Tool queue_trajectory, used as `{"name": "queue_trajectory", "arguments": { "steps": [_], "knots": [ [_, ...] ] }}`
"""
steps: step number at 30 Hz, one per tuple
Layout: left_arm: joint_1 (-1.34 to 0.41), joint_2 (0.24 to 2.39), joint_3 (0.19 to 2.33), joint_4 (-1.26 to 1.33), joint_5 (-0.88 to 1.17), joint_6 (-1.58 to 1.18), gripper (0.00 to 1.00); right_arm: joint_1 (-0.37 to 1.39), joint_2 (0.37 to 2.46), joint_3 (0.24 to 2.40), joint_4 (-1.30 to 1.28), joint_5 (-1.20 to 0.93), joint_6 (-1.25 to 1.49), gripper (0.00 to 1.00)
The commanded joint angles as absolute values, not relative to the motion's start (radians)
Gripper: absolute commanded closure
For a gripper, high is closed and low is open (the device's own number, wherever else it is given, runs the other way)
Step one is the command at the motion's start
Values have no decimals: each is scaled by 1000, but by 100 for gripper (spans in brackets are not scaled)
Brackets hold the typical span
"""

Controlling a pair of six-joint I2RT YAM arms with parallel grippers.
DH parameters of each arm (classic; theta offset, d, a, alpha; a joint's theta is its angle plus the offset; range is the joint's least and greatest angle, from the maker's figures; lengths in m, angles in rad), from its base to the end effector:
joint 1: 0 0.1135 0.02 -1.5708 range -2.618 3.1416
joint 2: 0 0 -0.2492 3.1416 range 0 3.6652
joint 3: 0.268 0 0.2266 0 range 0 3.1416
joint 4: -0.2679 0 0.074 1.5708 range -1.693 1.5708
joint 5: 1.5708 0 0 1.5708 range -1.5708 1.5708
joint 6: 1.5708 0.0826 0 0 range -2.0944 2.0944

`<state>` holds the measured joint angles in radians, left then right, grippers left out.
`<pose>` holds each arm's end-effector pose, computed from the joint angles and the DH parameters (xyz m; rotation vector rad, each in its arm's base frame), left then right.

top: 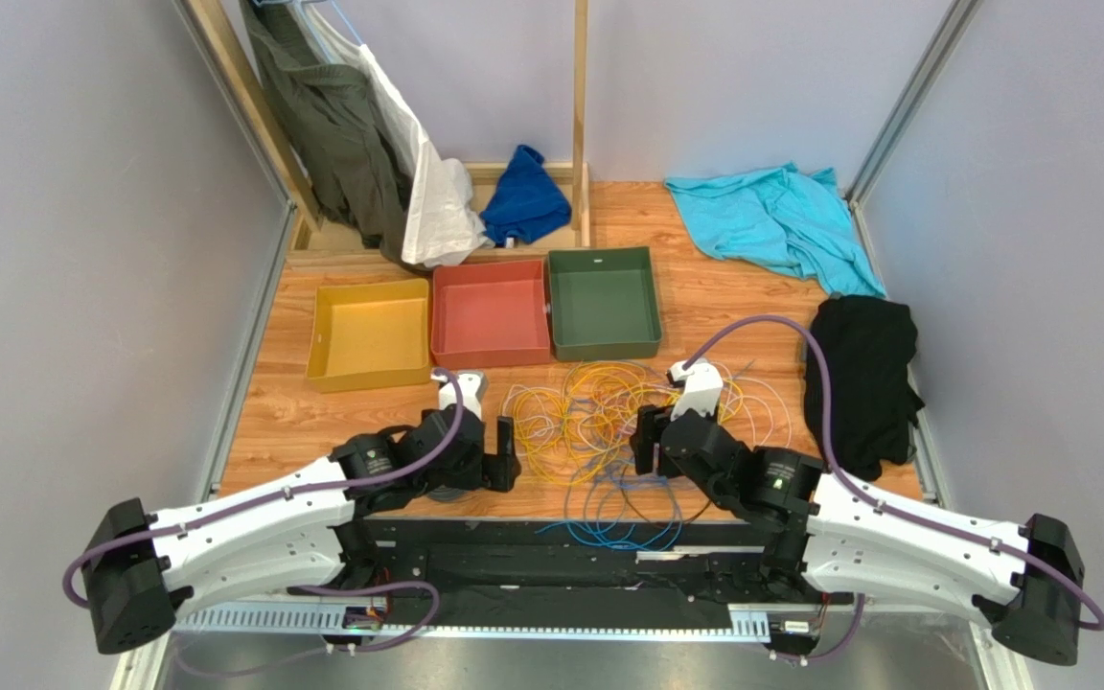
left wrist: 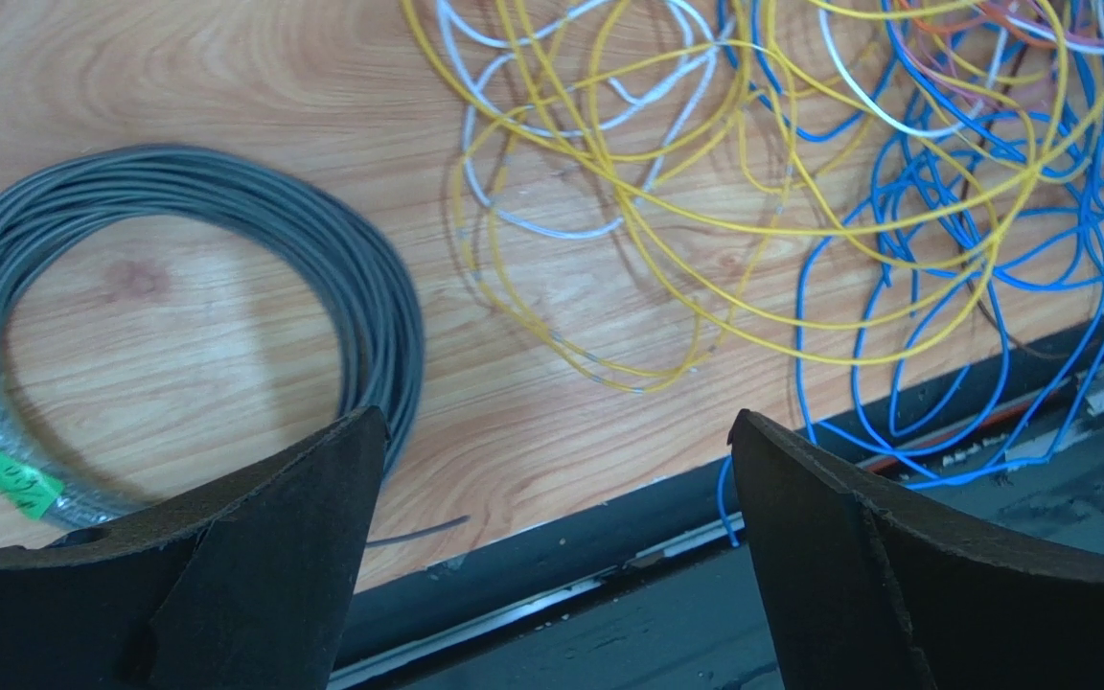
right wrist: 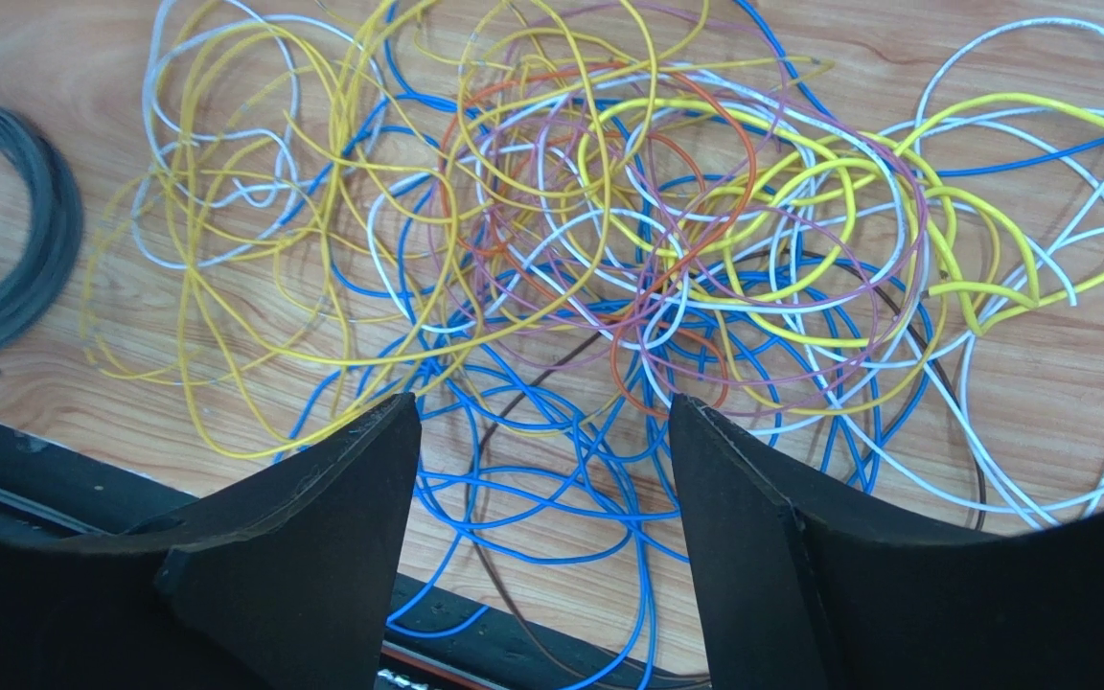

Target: Untangle the cables

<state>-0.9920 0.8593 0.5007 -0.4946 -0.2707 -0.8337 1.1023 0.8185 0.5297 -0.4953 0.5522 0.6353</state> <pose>0.1191 -0.1419 0.1660 0.0689 2.4493 -0.5225 0.1192 0.1397 0.1888 -0.2593 2.2169 0.2969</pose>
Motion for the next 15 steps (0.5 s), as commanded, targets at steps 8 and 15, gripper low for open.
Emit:
{"name": "queue_trajectory", "arguments": {
  "steps": [8, 15],
  "knots": [
    [-1078, 970, 586, -373, -313, -791, 1, 1108, 638, 528, -515, 583, 673, 32],
    [-1078, 844, 523, -359, -416, -866, 9, 1106, 615, 494, -506, 663, 732, 31]
  ]
}}
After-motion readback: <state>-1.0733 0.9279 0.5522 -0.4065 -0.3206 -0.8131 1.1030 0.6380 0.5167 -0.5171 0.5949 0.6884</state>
